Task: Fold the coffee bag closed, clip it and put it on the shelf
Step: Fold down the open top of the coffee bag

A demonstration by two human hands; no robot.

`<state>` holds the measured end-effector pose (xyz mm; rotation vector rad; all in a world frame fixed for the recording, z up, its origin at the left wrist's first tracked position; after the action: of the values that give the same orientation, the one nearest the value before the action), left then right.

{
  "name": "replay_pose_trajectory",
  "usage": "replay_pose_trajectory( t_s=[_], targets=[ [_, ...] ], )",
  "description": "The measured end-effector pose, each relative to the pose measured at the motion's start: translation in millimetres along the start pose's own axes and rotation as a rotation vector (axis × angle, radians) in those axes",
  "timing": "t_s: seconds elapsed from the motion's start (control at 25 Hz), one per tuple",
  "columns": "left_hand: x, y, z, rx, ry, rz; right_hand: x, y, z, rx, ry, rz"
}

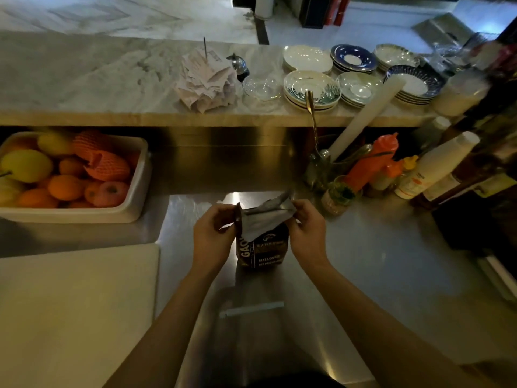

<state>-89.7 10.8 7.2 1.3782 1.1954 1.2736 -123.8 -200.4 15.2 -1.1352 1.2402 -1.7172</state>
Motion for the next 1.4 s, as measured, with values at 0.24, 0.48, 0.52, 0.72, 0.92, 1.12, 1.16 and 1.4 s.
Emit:
replay_pose_trajectory(
  t_s=[0.24, 0.48, 0.52, 0.72, 0.92, 1.12, 1.16, 1.4],
  targets=[
    [-31.9, -6.6, -55.3, 0.074, 0.016, -0.072, 41.4, 16.1, -33.2, 0.033, -0.003, 0.042],
    [-59.5, -10.1, -87.4, 0.161, 0.196, -0.009, 69.1, 34.9, -38.2, 0.042, -0.080, 0.077],
    [-62.4, -9.6, -91.3, 0.164, 0.221, 0.007, 70.6, 39.3, -39.5, 0.029, -0.094, 0.085],
    [-73.0, 0.1, -109.6, 0.117, 0.281, 0.062, 78.1, 38.2, -44.2, 0.045, -0.158, 0.180],
    [-71.0, 24.1, -111.7, -0.015, 0.225, 0.201, 72.7, 18.1, -46.4, 0.128, -0.214, 0.088],
    [-66.8, 45.2, -113.3, -0.168, 0.192, 0.373, 74.2, -6.0, -39.6, 0.222, -0.274, 0.029],
    [-67.1, 46.6, -115.2, -0.177, 0.194, 0.394, 74.7, -7.1, -40.6, 0.219, -0.286, 0.027],
    [-66.0, 58.3, -125.8, -0.229, 0.280, 0.378, 82.8, 6.3, -50.0, 0.166, -0.228, -0.001]
  ],
)
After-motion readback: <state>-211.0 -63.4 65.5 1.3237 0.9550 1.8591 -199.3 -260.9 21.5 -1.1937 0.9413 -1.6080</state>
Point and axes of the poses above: each hand's wrist, its own z-axis towards the middle knuckle, its own x-axis out of the back of the hand, y = z × x, the point moved 9 cm from there along z, towards the middle knuckle, and after that the axes turned 8 degrees about x, right-handed, at the moved point
